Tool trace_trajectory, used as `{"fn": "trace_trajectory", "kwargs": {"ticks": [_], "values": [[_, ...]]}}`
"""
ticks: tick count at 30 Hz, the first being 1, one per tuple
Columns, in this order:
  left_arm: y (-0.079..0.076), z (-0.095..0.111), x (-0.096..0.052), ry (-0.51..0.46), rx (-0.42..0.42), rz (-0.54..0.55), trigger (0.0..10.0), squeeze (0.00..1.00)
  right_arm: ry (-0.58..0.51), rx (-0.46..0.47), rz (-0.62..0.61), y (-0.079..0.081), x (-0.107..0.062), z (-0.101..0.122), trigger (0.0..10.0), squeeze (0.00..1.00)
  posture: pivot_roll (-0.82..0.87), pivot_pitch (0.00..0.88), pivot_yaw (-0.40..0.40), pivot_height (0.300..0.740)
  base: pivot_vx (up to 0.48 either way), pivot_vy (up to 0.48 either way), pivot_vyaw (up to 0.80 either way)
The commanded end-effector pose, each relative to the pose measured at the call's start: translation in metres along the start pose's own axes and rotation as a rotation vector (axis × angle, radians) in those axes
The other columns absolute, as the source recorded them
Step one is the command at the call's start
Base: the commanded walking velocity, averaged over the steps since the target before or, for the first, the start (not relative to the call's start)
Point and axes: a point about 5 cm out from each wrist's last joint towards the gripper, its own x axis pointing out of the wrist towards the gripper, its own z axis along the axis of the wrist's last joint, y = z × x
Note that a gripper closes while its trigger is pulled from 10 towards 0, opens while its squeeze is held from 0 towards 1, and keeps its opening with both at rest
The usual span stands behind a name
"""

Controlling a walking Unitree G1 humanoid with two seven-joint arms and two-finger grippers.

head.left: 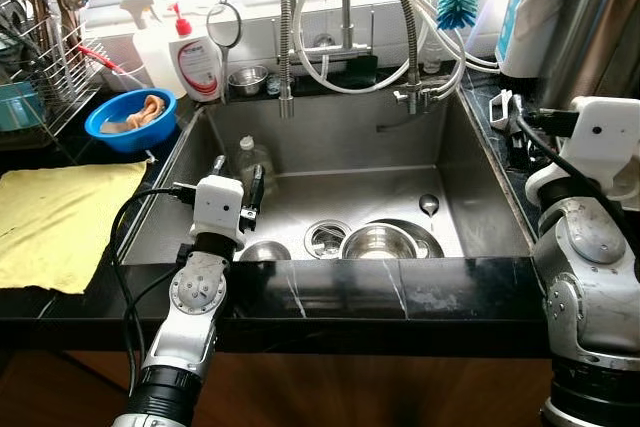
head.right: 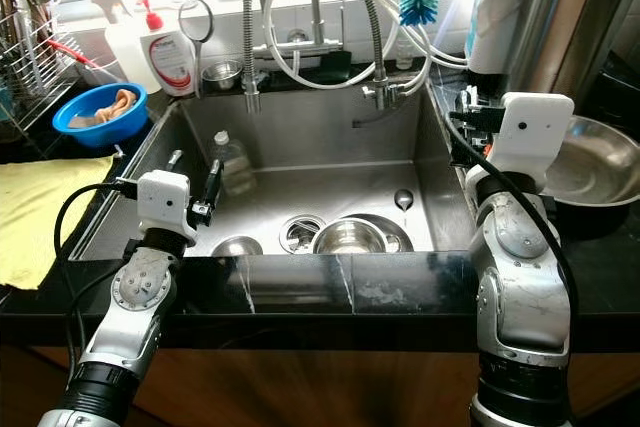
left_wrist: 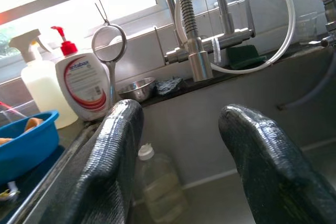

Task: Kitchen organization

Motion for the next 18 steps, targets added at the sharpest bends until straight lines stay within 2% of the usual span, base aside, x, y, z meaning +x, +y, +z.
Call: {"fn": "trace_trajectory", "kwargs": {"ticks": [1,6,18], "values": [[0.0078,0.0037,-0.0014,-0.026,0.003,0.028,10.0,0.0,-0.006,0.012,0.046,0.011,0.0012,-0.0001,10.0,0.0,-0.28,0.0,0.121,0.74,0.0,0.454,-0.61],[0.0059,0.0029,-0.002,-0.025,0.02,0.014,10.0,0.0,-0.013,0.016,0.054,0.013,0.0016,0.0009,10.0,0.0,-0.27,0.0,0.119,0.74,0.0,0.0,-0.59],[0.0043,0.0033,-0.0034,-0.024,0.031,0.003,10.0,0.0,-0.025,0.031,0.054,0.0139,0.0013,0.0007,10.0,0.0,-0.27,0.0,0.119,0.74,0.0,0.0,0.0]]}}
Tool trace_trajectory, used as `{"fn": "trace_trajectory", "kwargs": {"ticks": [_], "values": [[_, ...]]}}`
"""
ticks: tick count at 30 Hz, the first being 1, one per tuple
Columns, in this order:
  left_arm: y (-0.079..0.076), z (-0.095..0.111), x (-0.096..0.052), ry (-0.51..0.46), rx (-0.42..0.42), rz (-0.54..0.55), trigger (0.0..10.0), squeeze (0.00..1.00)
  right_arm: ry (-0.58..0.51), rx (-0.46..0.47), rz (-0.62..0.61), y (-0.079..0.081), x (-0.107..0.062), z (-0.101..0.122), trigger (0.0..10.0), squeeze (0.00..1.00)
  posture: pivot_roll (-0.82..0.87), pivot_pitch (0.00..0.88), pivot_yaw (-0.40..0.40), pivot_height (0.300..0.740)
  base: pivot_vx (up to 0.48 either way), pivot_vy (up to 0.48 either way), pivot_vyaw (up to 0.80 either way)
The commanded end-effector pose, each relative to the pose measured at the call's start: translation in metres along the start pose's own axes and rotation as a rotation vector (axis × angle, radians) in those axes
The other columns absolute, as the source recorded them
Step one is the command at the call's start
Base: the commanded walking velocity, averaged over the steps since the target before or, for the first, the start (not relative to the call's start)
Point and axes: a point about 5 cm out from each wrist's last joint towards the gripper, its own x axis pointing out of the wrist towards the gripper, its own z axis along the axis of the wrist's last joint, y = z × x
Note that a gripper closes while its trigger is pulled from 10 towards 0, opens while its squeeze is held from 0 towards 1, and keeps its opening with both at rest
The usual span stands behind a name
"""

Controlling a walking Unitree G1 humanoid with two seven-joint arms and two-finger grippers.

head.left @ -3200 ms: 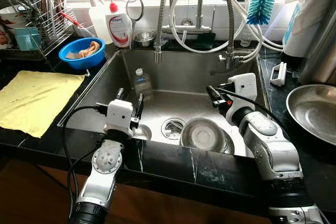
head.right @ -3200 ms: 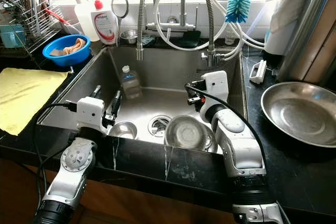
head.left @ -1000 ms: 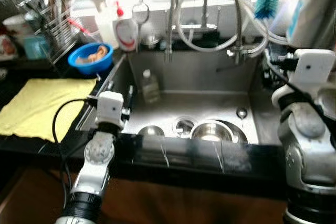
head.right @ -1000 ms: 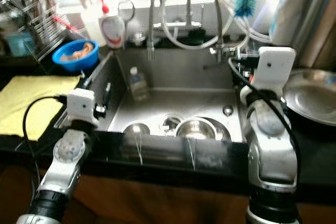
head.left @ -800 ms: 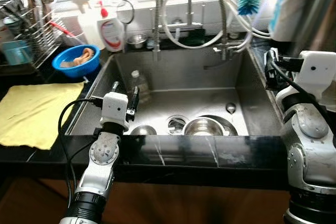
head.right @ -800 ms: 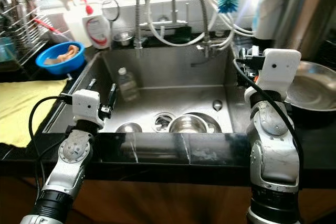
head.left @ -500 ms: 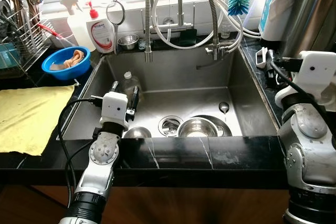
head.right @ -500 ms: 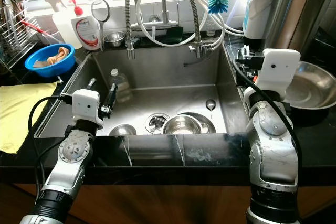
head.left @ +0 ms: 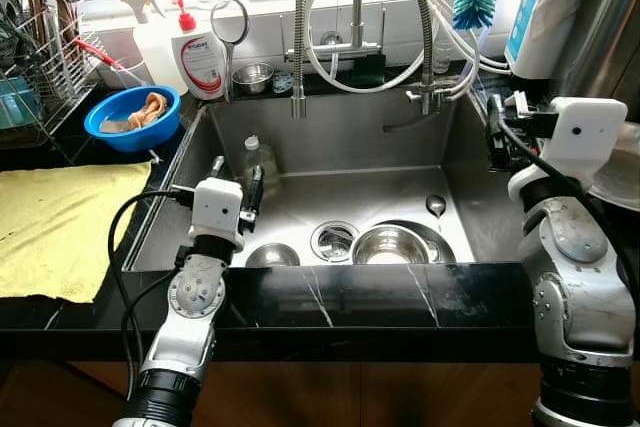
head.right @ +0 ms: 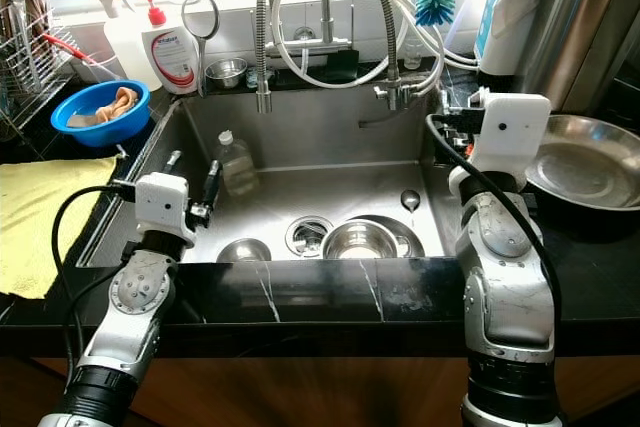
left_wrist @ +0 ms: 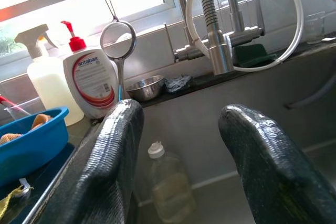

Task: Kitchen organization

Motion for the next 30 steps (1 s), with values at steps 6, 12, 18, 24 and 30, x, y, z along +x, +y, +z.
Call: {"fn": "trace_trajectory", "kwargs": {"ticks": [6,12,18,24,30], "values": [[0.0023,0.0043,0.001,-0.021,0.045,0.002,10.0,0.0,-0.001,0.024,-0.01,-0.0016,0.0017,0.0008,10.0,0.0,-0.27,0.0,0.116,0.74,0.0,-0.182,-0.4],[0.0029,0.0047,0.0016,-0.023,0.033,0.009,10.0,0.0,-0.005,0.008,-0.017,-0.0027,0.0013,0.001,10.0,0.0,-0.27,0.0,0.116,0.74,0.0,-0.372,-0.1],[0.0031,0.0043,0.0013,-0.02,0.029,0.009,10.0,0.0,-0.01,0.0,-0.019,-0.0039,0.0008,0.0029,10.0,0.0,-0.27,0.0,0.12,0.74,0.0,0.0,0.0],[0.0023,0.0041,-0.0004,-0.017,0.027,0.006,10.0,0.0,-0.009,0.004,-0.011,-0.0024,0.0001,0.0025,10.0,0.0,-0.28,0.0,0.125,0.74,0.0,0.0,0.0],[0.0078,0.009,0.0022,-0.041,0.009,0.036,10.0,0.0,-0.015,0.007,0.006,0.0012,0.0018,0.0025,10.0,0.0,-0.27,0.0,0.124,0.74,-0.044,0.0,0.0]]}}
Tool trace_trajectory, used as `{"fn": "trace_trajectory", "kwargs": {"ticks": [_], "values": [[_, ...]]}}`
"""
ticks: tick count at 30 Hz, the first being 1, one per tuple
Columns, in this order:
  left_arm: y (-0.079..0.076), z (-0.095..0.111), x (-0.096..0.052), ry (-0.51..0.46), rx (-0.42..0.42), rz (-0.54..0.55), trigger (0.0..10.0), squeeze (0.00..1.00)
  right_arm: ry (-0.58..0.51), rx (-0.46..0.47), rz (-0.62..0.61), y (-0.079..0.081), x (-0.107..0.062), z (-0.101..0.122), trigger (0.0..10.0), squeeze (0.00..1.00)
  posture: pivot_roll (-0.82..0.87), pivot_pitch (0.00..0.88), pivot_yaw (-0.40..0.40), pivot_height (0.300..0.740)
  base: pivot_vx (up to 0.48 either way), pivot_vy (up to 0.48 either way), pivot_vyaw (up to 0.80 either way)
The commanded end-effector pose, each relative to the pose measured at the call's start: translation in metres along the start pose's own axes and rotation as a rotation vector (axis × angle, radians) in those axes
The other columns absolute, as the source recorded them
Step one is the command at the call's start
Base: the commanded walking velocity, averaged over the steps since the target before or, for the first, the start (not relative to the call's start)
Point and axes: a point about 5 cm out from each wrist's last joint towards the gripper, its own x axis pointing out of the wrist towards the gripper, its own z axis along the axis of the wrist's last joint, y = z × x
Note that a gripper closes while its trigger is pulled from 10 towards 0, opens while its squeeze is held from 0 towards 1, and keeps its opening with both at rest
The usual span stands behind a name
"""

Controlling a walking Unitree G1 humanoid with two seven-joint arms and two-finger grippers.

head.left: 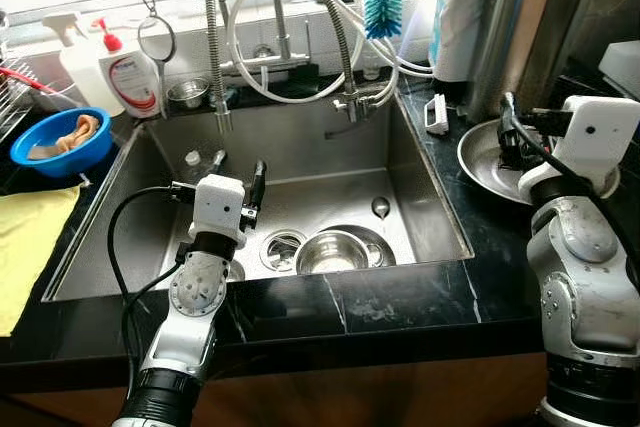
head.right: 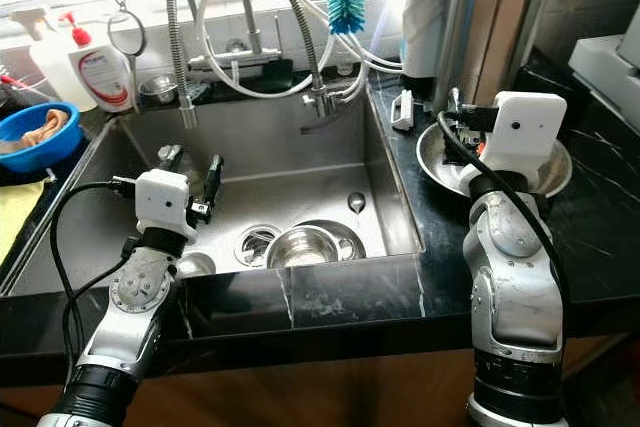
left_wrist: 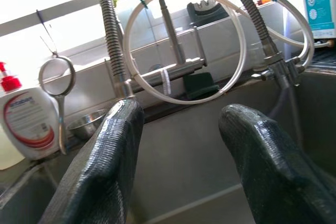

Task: Kitchen organization

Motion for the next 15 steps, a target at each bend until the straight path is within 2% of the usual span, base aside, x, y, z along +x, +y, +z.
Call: {"fn": "trace_trajectory", "kwargs": {"ticks": [1,5,13,15], "values": [[0.0084,0.002,0.0005,-0.009,0.004,0.031,10.0,0.0,-0.01,0.01,0.03,0.0075,0.0011,0.0016,10.0,0.0,-0.27,0.0,0.124,0.74,-0.266,0.0,0.0],[0.0107,0.0018,-0.0003,-0.006,0.009,0.045,10.0,0.0,-0.004,0.007,0.029,0.0074,0.0011,0.0003,10.0,0.0,-0.27,0.0,0.121,0.74,-0.458,0.0,0.0],[0.0137,0.0006,-0.0004,0.008,-0.018,0.079,10.0,0.0,-0.007,0.003,0.021,0.0046,0.0016,0.0016,10.0,0.0,-0.26,0.0,0.119,0.74,0.0,0.0,0.0],[0.0149,0.0009,0.0003,0.008,-0.019,0.085,10.0,0.0,-0.007,0.003,0.021,0.0047,0.0018,0.0018,10.0,0.0,-0.26,0.0,0.117,0.74,-0.427,0.0,0.0]]}}
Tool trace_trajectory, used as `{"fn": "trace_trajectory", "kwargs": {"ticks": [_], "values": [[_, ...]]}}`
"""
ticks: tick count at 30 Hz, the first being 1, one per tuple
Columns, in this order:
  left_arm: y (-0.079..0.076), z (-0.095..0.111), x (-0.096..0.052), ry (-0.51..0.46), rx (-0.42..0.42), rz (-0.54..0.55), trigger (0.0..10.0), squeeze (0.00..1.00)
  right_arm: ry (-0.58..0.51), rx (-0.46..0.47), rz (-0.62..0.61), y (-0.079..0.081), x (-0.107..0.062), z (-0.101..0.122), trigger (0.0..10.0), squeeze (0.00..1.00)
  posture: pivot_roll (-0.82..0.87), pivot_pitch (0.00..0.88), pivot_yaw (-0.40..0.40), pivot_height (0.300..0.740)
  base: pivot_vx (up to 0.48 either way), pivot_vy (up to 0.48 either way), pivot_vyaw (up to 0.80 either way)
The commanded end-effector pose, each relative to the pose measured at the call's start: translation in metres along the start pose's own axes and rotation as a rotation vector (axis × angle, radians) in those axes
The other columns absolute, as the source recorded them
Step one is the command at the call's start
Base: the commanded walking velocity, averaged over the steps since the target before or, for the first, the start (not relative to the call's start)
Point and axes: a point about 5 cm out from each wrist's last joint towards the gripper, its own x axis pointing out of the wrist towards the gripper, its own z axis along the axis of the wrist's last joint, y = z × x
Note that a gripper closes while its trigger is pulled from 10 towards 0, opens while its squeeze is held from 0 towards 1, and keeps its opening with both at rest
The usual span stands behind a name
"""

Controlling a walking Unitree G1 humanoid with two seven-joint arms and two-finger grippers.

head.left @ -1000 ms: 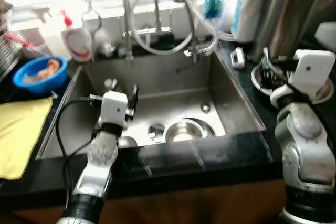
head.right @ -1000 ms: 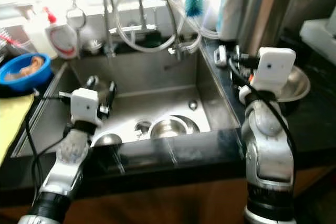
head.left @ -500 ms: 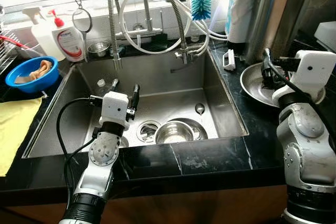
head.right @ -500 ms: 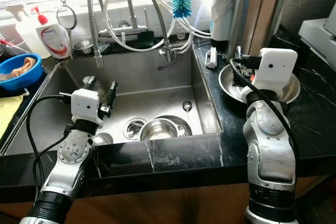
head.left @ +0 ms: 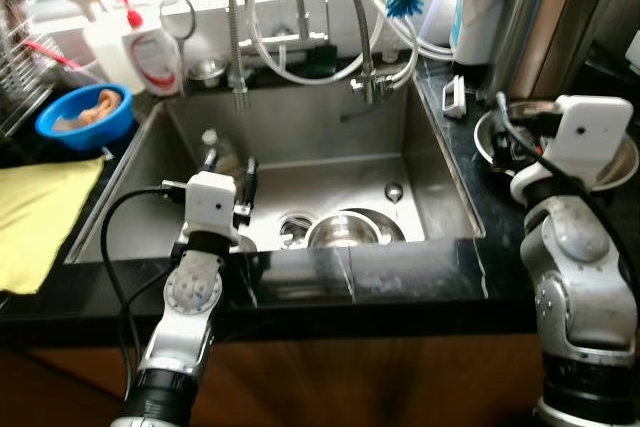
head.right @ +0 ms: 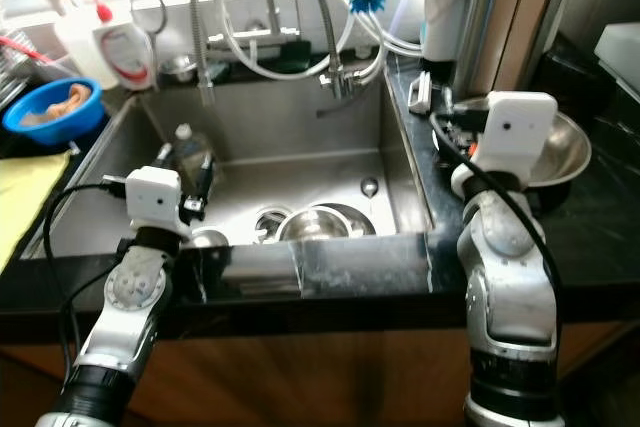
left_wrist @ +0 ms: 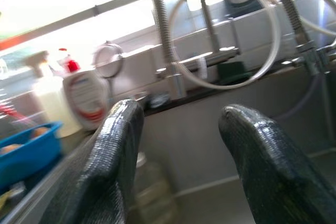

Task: Kitchen organization

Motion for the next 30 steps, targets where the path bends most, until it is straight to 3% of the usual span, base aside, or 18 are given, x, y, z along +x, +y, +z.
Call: {"fn": "trace_trajectory", "kwargs": {"ticks": [1,14,17,19,22,23,30], "values": [[0.006,0.003,0.002,-0.009,-0.003,0.024,10.0,0.0,-0.018,0.007,0.013,0.003,0.001,0.005,10.0,0.0,-0.26,0.0,0.117,0.74,-0.469,0.0,0.0],[-0.002,0.007,0.006,-0.021,-0.029,-0.013,10.0,0.0,-0.045,0.008,0.01,0.003,0.0,0.005,10.0,0.0,-0.27,0.0,0.127,0.74,0.0,0.0,0.0],[-0.003,0.007,0.006,-0.02,-0.028,-0.023,10.0,0.0,-0.009,-0.022,-0.098,-0.011,-0.001,-0.002,10.0,0.0,-0.27,0.0,0.127,0.74,0.0,0.0,0.0],[-0.003,0.006,0.006,-0.018,-0.029,-0.028,10.0,0.0,0.003,-0.025,-0.187,-0.03,0.0,-0.002,10.0,0.0,-0.29,0.0,0.131,0.74,0.0,0.0,0.0],[-0.006,0.005,0.005,-0.013,-0.033,-0.044,10.0,0.0,0.026,-0.034,-0.211,-0.039,0.002,-0.003,10.0,0.01,-0.29,0.0,0.13,0.74,0.0,0.0,0.0],[-0.007,0.005,0.005,-0.013,-0.035,-0.051,10.0,0.0,0.035,-0.021,-0.228,-0.043,0.002,-0.004,10.0,1.0,-0.29,0.0,0.13,0.74,0.0,0.0,0.0],[-0.008,0.005,0.008,-0.011,-0.037,-0.063,10.0,0.0,0.119,0.13,-0.371,-0.057,0.006,-0.013,10.0,1.0,-0.28,0.0,0.131,0.74,0.0,0.0,0.0]]}}
